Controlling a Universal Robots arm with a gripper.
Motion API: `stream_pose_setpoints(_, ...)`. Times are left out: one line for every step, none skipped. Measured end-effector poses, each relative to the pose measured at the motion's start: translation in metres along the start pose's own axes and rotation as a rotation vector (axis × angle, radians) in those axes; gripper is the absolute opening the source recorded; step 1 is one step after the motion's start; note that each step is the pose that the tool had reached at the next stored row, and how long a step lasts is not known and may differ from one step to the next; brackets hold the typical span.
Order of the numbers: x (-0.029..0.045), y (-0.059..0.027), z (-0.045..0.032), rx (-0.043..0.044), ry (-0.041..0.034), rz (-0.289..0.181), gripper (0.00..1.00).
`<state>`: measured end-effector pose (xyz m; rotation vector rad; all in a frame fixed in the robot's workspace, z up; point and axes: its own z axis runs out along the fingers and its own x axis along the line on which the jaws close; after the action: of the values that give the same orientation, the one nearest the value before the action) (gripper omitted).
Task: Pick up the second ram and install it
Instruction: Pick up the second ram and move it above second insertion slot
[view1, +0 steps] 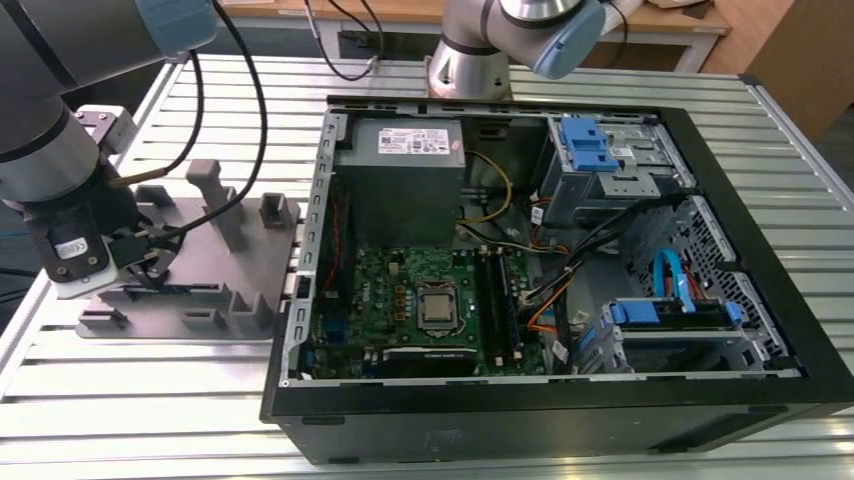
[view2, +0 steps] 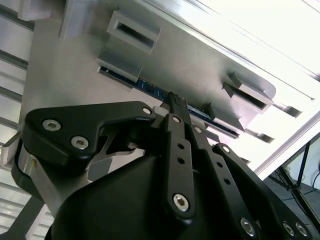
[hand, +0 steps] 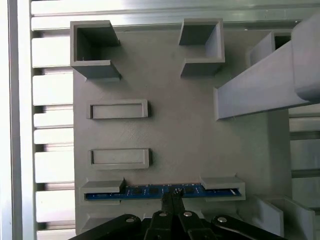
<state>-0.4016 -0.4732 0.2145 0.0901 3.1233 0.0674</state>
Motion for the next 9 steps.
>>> stream_pose_setpoints(0.0, 0.0, 0.0, -0.0002, 0.0006, -0.015, 0.11)
stream_pose_setpoints(0.0, 0.0, 0.0, -0.0005, 0.0014, -0.032, 0.11)
stream_pose_setpoints(0.0, 0.0, 0.0, -0.0007, 0.0021, -0.05, 0.11)
stream_pose_setpoints(0.0, 0.0, 0.0, -0.0009, 0.0029, -0.066, 0.11)
stream_pose_setpoints(0.0, 0.0, 0.0, -0.0008, 0.0035, -0.083, 0.11)
stream_pose_setpoints(0.0, 0.0, 0.0001, -0.0005, 0.0041, -0.098, 0.11)
stream_pose_setpoints(0.0, 0.0, 0.0001, 0.0002, 0.0047, -0.112, 0.11)
stream_pose_setpoints(0.0, 0.0, 0.0001, 0.0011, 0.0052, -0.124, 0.11)
stream_pose_setpoints(-0.0001, -0.0001, 0.0001, 0.0019, 0.0057, -0.134, 0.11)
